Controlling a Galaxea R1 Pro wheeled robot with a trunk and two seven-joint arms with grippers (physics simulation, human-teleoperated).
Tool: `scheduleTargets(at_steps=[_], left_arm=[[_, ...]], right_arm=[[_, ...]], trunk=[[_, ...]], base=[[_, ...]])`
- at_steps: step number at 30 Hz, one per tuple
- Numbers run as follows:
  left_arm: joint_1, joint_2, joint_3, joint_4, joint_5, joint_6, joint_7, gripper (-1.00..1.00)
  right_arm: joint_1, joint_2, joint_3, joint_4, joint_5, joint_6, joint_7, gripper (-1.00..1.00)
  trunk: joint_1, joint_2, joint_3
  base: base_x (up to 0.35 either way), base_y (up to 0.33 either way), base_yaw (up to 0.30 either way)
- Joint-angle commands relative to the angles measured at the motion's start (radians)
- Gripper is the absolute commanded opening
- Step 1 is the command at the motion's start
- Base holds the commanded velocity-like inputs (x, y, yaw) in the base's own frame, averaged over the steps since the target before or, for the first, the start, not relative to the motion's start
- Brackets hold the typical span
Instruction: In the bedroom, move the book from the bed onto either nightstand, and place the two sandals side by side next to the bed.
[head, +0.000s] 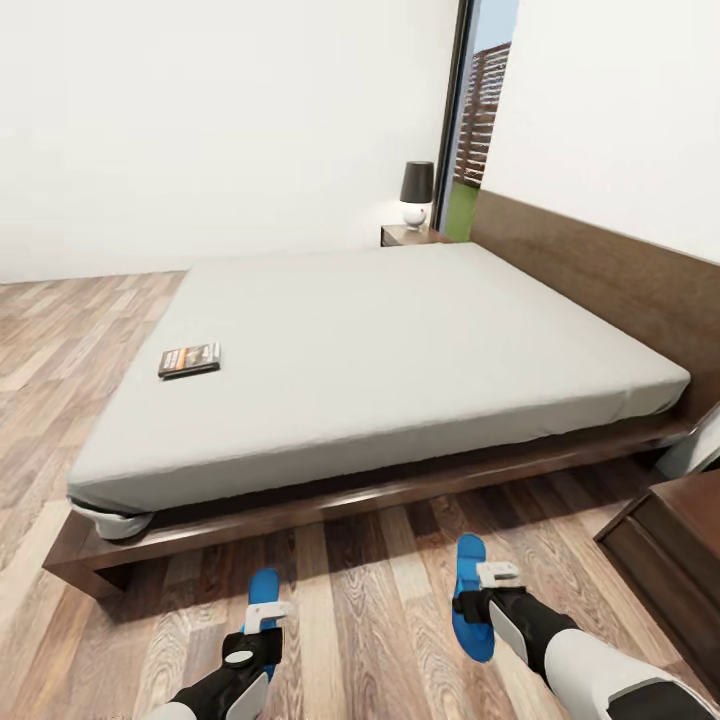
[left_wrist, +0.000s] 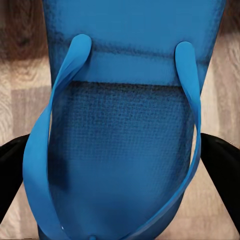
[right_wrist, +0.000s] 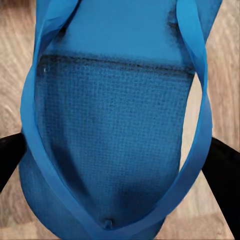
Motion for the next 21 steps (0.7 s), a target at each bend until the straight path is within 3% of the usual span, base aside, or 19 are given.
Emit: scheduleTargets(at_steps=[1,2,5,9,18,21], left_arm=[[-0.001,0.001,-0.008,0.001,0.012,-0.004,0.005,-1.0],[-0.001,0.001,-0.008,0.001,0.012,-0.004,0.005,-1.0],[-0.001,0.001,-0.008,0.001,0.013,-0.004,0.005,-1.0],[0.0,0.0,-0.008,0.001,0.013,-0.004,0.005,-1.0],[0.002,-0.001,-0.009,0.001,0.012,-0.004,0.005,-1.0],[0.002,-0.001,-0.009,0.001,0.012,-0.004,0.005,-1.0]], right_arm=[[0.0,0.039,0.008,-0.001,-0.006,-0.018,-0.033,-1.0],[0.001,0.056,0.008,0.0,-0.006,-0.027,-0.04,-1.0],[0.002,0.067,0.008,0.001,-0.006,-0.036,-0.04,-1.0],[0.011,0.068,0.008,0.001,-0.004,-0.103,0.004,-1.0],[0.016,0.067,0.009,0.042,0.002,-0.162,0.032,-1.0],[0.016,0.065,0.009,0.047,-0.003,-0.2,0.031,-1.0]], trunk=[[0.0,0.0,-0.001],[0.0,0.0,-0.001],[0.0,0.0,-0.001],[0.0,0.0,-0.001],[0.0,0.0,0.0],[0.0,0.0,0.0]], base=[[0.0,0.0,0.277],[0.0,0.0,0.277],[0.0,0.0,0.277],[0.0,0.0,0.277],[0.0,0.0,0.277],[0.0,0.0,0.029]])
